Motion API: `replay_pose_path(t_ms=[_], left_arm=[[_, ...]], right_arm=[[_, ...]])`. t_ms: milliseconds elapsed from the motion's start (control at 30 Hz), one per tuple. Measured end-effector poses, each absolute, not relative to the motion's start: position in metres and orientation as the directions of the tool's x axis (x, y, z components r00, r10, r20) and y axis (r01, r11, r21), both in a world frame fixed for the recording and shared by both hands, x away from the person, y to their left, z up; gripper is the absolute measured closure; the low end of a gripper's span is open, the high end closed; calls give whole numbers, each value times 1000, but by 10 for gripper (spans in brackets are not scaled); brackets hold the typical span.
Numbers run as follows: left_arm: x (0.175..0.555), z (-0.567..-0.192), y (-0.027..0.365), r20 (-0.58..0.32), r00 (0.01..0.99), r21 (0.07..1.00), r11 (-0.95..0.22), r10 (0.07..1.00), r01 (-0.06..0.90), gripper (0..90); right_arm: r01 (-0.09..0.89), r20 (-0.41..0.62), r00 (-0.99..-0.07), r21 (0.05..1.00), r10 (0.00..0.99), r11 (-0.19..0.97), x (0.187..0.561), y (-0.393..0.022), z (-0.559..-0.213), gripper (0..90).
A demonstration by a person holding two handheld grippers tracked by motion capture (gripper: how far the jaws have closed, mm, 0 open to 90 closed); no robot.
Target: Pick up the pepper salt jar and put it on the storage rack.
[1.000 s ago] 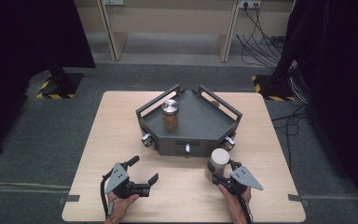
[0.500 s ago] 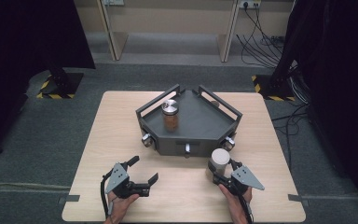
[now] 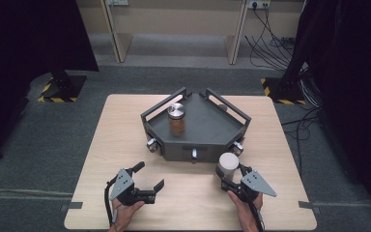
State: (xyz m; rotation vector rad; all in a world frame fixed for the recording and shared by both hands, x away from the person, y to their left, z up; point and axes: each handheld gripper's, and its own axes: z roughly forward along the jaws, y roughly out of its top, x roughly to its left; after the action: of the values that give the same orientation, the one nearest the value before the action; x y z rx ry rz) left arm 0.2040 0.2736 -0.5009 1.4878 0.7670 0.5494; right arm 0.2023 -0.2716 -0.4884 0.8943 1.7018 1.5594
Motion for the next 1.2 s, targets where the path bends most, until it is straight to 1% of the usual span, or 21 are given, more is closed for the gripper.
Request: replay_pose_path(t_ms=[467,767,1000,1200], left_arm=[[204,-501,275,-119,654,990,41,747,133,2],[204,-502,275,-122,651,990,43,749,136,2],[205,-502,276,-129,649,989,49,750,139,2],[205,-503,277,-135,647,988,53,751,144,2]], right_arm=[[35,-20,-592,998,805,51,203,-270,-455,354],[32,-4,-635,999,773,31,216,-265,-419,353],[22,-24,-650,999,760,50,224,-259,-396,354],[27,-12,-663,999,749,40,239,-254,-373,353]])
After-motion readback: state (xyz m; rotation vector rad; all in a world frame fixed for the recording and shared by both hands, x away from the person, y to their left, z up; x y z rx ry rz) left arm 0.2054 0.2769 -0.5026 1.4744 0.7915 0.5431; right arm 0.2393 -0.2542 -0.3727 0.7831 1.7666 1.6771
